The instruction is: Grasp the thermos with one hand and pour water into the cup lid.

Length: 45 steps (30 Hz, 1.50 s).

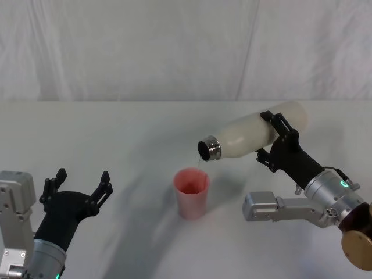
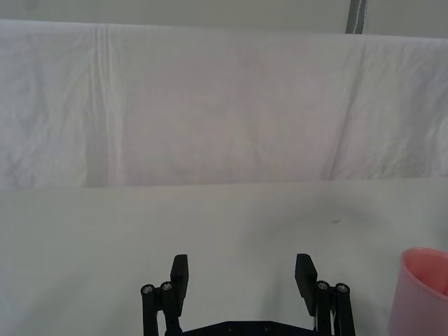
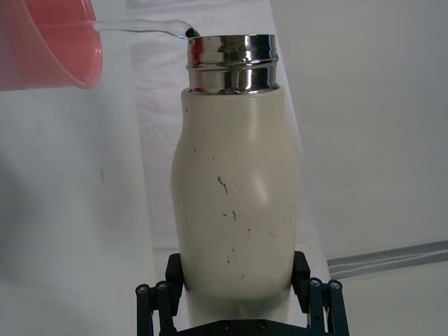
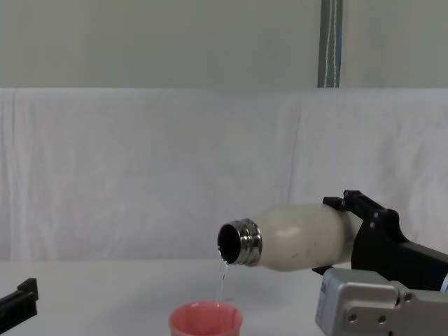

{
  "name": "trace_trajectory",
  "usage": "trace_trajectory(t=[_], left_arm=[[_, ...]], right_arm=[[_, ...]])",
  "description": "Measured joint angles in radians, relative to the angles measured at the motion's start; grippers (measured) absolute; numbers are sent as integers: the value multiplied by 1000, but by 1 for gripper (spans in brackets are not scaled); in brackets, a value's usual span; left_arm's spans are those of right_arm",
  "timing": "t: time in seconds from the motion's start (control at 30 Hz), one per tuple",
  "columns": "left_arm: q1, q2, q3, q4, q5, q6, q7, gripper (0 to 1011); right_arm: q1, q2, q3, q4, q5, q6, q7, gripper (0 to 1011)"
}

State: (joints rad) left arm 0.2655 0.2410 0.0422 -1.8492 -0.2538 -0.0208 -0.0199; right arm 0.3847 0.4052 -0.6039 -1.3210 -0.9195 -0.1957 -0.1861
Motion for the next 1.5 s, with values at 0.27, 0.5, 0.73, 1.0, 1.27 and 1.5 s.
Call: trace_trajectory(t=[0.27,0.5,0.73,1.0,1.27,1.5], left_arm=[[0,0,0,0,0,0,0,1001],[0,0,0,0,0,0,0,1001],[0,0,0,0,0,0,0,1001],[0,0,0,0,0,0,0,1001],[0,0,0,0,0,0,0,1001],[0,0,0,0,0,0,0,1001]], right_arm=[[4,-1,-1,4,0,-1,1,953],[6,-1,-1,8,2,-2,2,953],[7,0,-2,8,2,-3,2,955],[10,1,-5,11,0,-4,2,953],[10,3,-7,11,-4,-3,1,953],[10,3,-8,12,-4,-4,0,953]])
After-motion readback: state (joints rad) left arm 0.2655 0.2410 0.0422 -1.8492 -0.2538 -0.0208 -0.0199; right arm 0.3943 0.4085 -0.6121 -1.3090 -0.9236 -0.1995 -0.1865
